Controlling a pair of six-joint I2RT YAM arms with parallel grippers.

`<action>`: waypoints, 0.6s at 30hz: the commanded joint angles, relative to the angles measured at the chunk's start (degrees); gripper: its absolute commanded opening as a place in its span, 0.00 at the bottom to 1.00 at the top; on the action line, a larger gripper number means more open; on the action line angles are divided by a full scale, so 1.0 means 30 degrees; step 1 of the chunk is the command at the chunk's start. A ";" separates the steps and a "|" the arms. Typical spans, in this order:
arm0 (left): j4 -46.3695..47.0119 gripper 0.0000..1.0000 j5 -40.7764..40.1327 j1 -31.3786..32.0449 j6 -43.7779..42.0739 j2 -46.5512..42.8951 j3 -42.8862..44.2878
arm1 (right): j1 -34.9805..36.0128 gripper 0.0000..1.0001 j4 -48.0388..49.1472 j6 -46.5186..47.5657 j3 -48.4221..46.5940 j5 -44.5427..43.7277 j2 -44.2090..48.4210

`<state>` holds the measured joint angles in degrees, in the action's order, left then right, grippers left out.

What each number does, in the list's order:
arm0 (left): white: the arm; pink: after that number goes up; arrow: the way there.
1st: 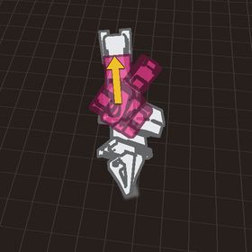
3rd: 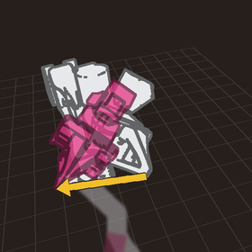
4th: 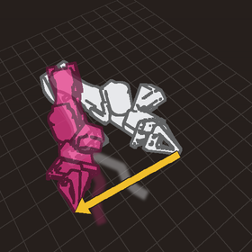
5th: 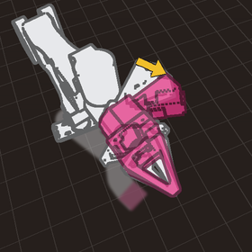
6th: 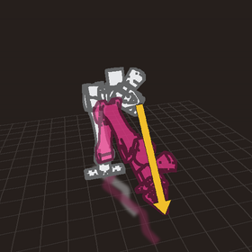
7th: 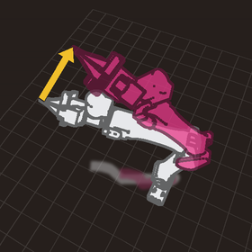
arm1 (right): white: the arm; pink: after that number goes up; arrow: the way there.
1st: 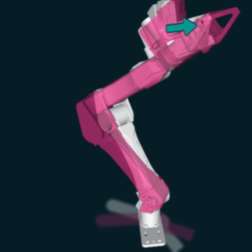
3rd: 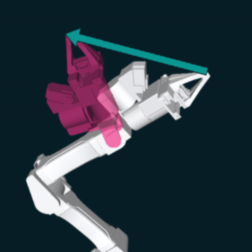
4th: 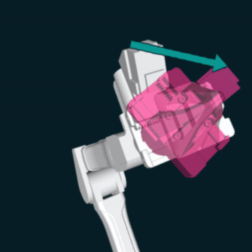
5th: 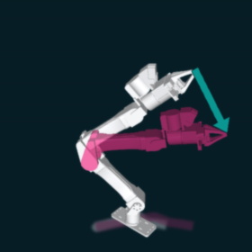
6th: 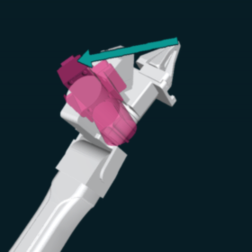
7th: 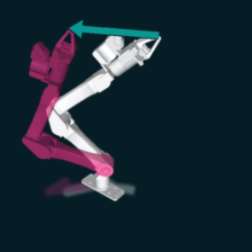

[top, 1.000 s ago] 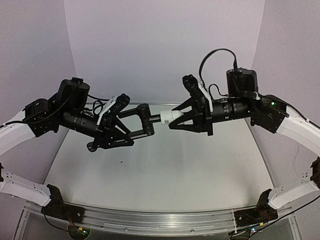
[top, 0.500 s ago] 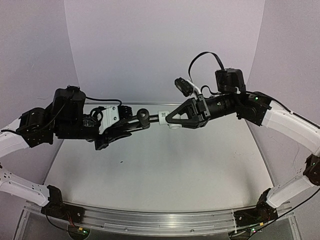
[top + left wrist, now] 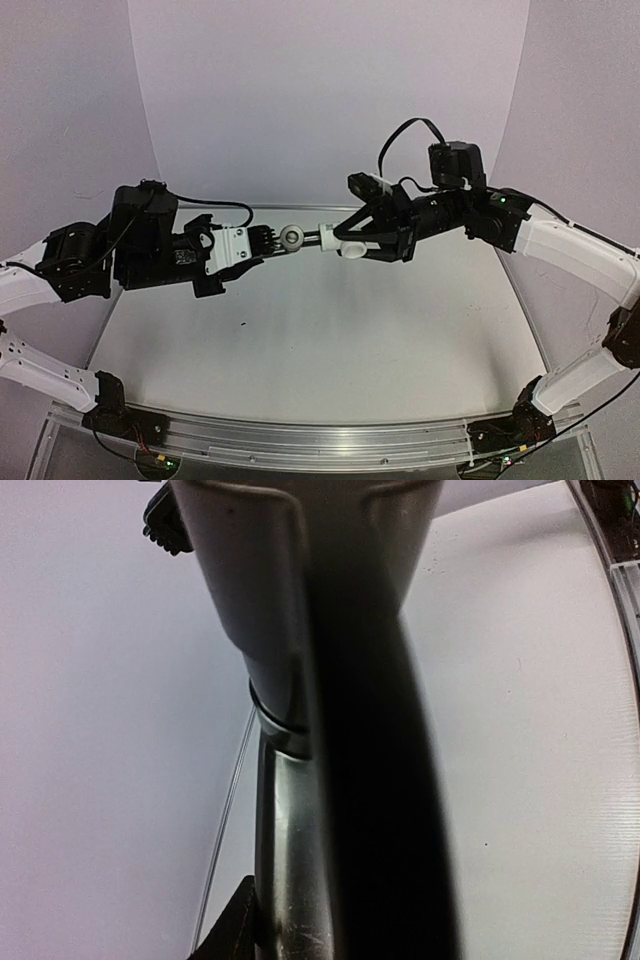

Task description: Install the water faucets

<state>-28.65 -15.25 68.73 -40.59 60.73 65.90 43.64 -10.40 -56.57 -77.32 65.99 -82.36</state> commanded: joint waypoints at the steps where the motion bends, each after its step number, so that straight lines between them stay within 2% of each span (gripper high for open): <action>1: 0.1999 0.00 0.0883 0.0720 -0.1354 -0.0105 -0.0034 | -0.0423 0.14 0.2102 -0.1124 -0.0102 -0.1122 -0.0435; 3: 0.1884 0.00 0.1383 0.0731 -0.0964 -0.0233 0.0077 | -0.0426 0.30 0.2116 0.0020 -0.0423 -0.1139 -0.0473; 6: 0.1672 0.00 0.2211 0.0728 0.0287 -0.0467 0.0297 | -0.0440 0.74 0.1970 0.2061 -0.1044 -0.1673 -0.0545; 8: 0.1505 0.00 0.2898 0.0731 0.1369 -0.0658 0.0511 | -0.0501 0.97 0.1922 0.3089 -0.1235 -0.2205 -0.0463; 14: 0.0357 0.00 0.3560 0.0678 0.4307 -0.0809 0.1140 | -0.0937 0.98 0.0981 0.8064 -0.3096 -0.3508 -0.0499; 18: -0.0090 0.00 0.3645 0.0661 0.6702 -0.0880 0.1434 | -0.1010 0.98 -0.2959 1.5123 -0.5518 -0.7779 -0.0362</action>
<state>-32.75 -5.98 70.91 -30.44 60.68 65.54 40.95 -11.43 -33.80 -86.15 55.00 -84.01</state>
